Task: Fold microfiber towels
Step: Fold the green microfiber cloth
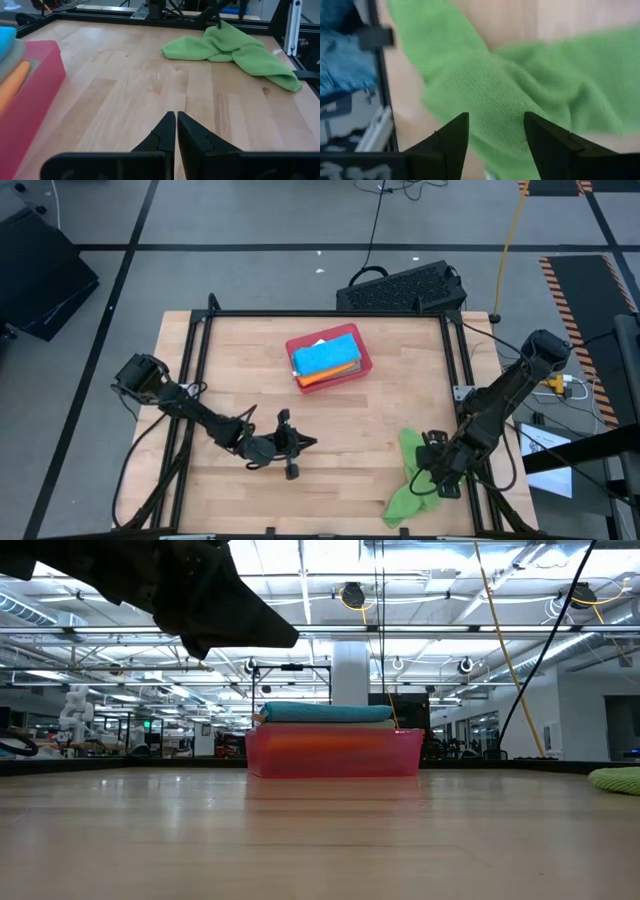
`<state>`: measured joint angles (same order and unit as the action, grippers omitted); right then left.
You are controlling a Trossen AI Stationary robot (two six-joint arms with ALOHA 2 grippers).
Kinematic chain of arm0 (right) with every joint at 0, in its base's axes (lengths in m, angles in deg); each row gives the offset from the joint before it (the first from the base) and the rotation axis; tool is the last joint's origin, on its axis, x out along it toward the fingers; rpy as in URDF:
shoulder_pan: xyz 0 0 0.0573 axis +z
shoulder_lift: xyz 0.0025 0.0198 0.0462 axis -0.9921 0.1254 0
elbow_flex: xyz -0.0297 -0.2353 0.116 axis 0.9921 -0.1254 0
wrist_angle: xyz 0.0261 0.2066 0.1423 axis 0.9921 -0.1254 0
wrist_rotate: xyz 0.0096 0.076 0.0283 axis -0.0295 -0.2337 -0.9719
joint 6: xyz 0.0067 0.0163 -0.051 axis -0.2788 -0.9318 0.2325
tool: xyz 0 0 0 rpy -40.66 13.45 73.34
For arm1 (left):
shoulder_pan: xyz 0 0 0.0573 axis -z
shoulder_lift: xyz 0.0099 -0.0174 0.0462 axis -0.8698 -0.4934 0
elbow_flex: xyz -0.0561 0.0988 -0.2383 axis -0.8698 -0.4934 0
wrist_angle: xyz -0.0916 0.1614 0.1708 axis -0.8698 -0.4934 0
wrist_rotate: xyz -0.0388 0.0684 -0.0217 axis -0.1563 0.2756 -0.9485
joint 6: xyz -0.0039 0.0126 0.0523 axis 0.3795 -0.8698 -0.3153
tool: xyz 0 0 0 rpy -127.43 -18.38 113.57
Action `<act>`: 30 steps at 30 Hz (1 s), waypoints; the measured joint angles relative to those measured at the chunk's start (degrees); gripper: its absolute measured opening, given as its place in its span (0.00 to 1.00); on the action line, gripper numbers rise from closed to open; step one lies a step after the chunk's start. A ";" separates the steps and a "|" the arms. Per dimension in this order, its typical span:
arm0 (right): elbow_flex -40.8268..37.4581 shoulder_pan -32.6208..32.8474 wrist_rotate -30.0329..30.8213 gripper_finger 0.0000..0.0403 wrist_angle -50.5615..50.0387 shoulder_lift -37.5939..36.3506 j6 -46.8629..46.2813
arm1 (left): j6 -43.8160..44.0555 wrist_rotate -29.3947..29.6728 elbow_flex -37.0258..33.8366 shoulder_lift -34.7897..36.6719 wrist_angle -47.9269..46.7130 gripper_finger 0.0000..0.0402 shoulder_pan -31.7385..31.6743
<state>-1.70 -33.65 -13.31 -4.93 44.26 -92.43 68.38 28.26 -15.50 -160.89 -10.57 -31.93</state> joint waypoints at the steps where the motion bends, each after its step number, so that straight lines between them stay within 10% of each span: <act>1: -0.05 0.29 1.48 0.45 1.49 0.13 0.74 | 0.06 0.00 0.00 0.00 0.00 0.05 -0.14; 30: 0.07 -4.04 -4.01 0.43 47.71 24.96 31.99 | 0.30 0.02 0.00 0.00 -0.19 0.05 -0.37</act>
<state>-1.63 -37.69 -17.32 42.78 69.22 -60.43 68.68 28.28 -15.50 -160.89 -10.76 -32.29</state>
